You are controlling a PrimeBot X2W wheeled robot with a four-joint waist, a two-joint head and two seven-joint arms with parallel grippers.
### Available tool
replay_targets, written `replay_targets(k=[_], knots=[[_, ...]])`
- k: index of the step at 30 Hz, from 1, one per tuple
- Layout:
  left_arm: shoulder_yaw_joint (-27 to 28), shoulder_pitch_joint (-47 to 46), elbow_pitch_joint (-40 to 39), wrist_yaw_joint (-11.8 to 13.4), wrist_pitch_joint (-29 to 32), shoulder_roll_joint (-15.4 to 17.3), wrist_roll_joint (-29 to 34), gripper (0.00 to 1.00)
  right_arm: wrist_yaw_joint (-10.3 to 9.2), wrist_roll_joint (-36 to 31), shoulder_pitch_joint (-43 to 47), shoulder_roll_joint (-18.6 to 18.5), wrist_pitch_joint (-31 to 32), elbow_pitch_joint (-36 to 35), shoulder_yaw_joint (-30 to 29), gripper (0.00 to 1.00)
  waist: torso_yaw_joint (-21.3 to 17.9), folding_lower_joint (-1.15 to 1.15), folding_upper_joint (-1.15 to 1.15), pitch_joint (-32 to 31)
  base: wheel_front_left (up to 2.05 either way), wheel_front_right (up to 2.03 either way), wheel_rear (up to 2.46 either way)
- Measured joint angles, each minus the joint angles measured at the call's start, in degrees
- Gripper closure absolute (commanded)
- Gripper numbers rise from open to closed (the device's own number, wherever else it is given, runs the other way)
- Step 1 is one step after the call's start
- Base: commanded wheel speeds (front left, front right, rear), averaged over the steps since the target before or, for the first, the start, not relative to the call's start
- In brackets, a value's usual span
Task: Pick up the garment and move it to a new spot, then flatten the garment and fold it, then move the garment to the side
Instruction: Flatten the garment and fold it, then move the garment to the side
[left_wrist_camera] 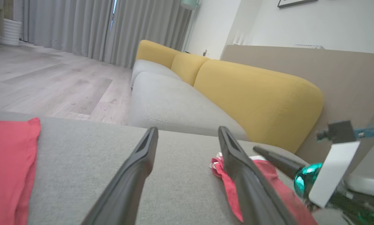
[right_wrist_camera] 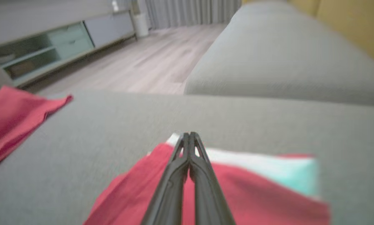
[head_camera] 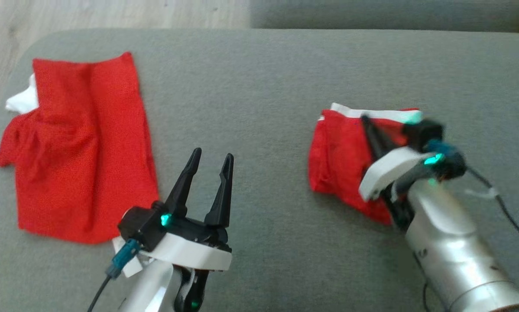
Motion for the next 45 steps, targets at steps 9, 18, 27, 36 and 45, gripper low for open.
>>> replay_targets(k=[9, 18, 27, 36, 45], knots=[[2.50, 1.77, -0.63, 0.10, 0.00, -0.04, 1.41, 0.00, 0.00, -10.07, 16.38, -0.22, -0.42, -26.79, -15.94, 1.00, -5.51, 0.00, 0.00, -3.93, 0.00, 0.00, 0.00], [4.91, 4.81, -0.46, 0.67, 0.00, -0.05, 3.18, 0.00, 0.00, -5.99, 32.33, 1.02, -0.42, -39.69, -20.56, 0.00, -9.29, -0.01, 0.00, -6.54, 0.00, 0.00, 0.00], [5.55, 6.17, 0.26, 0.67, 0.00, -0.03, 4.00, 0.00, 0.00, -5.81, 33.92, 1.14, -0.42, -40.57, -19.46, 0.00, -10.00, -0.01, 0.00, -7.10, 0.00, 0.00, 0.00], [5.50, 6.10, 0.14, 1.58, 0.00, -0.03, 4.93, 0.00, 0.00, -6.64, 33.46, 1.14, -0.42, -40.00, -20.06, 0.00, -8.93, 0.00, 0.00, -5.82, 0.00, 0.00, 0.00], [5.25, 2.79, -0.19, 1.68, 0.00, -0.04, 6.51, 0.00, 0.00, -7.40, 23.49, 1.13, 3.03, -28.56, -21.60, 0.00, -6.06, 0.01, 0.00, -0.93, 0.00, 0.00, 0.00]])
